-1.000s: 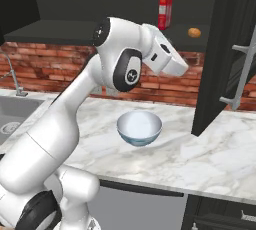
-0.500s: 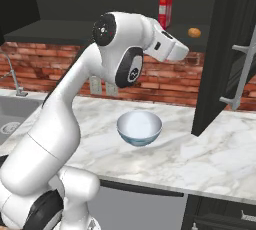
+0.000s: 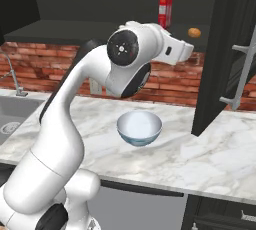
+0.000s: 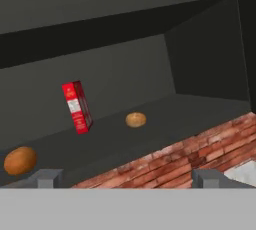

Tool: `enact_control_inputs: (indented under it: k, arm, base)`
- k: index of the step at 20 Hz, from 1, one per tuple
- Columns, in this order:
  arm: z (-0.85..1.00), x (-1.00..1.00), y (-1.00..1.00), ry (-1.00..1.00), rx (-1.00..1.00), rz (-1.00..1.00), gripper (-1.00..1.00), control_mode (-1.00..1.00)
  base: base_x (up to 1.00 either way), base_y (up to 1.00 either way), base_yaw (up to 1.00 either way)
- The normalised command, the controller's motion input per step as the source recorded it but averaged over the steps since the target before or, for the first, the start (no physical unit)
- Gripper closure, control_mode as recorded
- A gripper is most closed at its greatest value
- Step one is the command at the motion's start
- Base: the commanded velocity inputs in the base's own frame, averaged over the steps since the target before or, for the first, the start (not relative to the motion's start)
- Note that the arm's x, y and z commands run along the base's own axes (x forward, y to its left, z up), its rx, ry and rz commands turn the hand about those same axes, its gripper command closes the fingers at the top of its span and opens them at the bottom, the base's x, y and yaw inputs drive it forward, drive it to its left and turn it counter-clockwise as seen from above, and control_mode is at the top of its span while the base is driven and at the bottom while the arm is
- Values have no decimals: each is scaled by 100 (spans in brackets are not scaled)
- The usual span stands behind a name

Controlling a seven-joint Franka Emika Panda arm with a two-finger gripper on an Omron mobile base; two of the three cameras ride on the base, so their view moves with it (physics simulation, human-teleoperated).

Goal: Open the cabinet. Pick the tangerine and tangerine from the cabinet and place them into the bowl. Then close the cabinet.

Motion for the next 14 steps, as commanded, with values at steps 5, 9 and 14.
enact_control_inputs:
  k: [5, 9, 14]
  arm:
    - [9, 24, 17, 0, -1, 0, -100, -100]
    - [0, 42, 12, 8, -1, 0, -100, -100]
    - [0, 53, 7, 17, -1, 0, -100, -100]
  base:
    - [0, 0, 0]
    - [0, 0, 0]
    - [0, 0, 0]
